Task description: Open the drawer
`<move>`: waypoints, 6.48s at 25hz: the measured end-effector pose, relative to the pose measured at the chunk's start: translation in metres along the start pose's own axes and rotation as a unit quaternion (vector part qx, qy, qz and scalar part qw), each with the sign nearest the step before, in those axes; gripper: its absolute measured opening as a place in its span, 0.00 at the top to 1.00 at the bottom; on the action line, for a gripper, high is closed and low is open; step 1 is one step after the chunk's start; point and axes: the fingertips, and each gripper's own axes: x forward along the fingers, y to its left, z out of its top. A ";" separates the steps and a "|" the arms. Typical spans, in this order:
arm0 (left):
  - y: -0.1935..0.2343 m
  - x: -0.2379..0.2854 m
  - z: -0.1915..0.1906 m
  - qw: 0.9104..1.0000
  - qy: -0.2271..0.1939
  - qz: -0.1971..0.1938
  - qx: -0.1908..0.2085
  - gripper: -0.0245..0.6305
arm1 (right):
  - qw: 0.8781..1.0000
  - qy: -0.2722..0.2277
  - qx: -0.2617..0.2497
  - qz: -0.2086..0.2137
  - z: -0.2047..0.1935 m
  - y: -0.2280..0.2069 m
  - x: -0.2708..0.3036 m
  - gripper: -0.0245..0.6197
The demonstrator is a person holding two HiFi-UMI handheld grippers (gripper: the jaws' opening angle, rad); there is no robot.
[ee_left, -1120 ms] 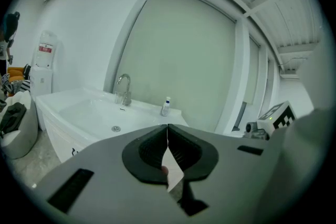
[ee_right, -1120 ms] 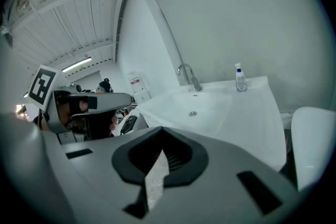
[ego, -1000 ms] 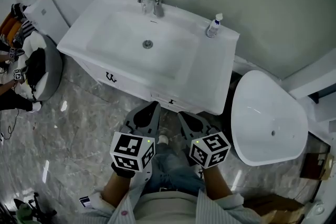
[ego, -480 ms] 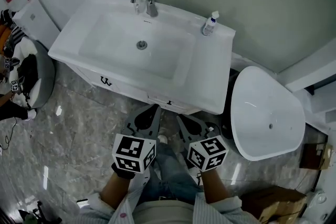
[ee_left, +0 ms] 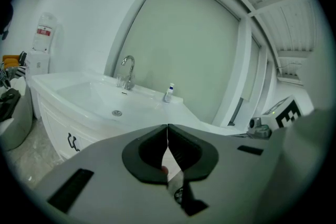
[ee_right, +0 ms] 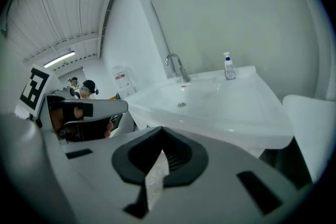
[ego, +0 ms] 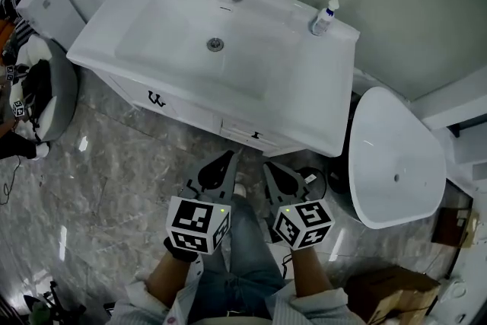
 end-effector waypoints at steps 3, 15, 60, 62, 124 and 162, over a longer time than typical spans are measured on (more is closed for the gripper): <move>0.008 0.002 -0.017 1.000 0.002 0.005 -0.010 0.94 | 1.000 0.002 0.002 -0.011 -0.014 -0.008 0.010 0.95; 0.051 0.025 -0.077 0.999 -0.002 0.023 -0.037 0.94 | 0.999 0.013 -0.001 -0.046 -0.074 -0.043 0.067 0.95; 0.118 0.064 -0.206 0.997 0.055 0.042 -0.035 0.94 | 0.969 0.097 0.069 -0.216 -0.205 -0.172 0.215 0.67; 0.122 0.062 -0.208 0.997 0.056 0.047 -0.038 0.94 | 0.968 0.097 0.071 -0.219 -0.205 -0.174 0.220 0.67; 0.113 0.048 -0.230 0.995 0.077 0.047 -0.035 0.94 | 0.976 0.189 -0.100 -0.050 -0.253 -0.121 0.190 0.85; 0.103 0.045 -0.232 0.996 0.072 0.037 -0.028 0.94 | 0.967 0.214 -0.134 -0.036 -0.289 -0.088 0.153 0.88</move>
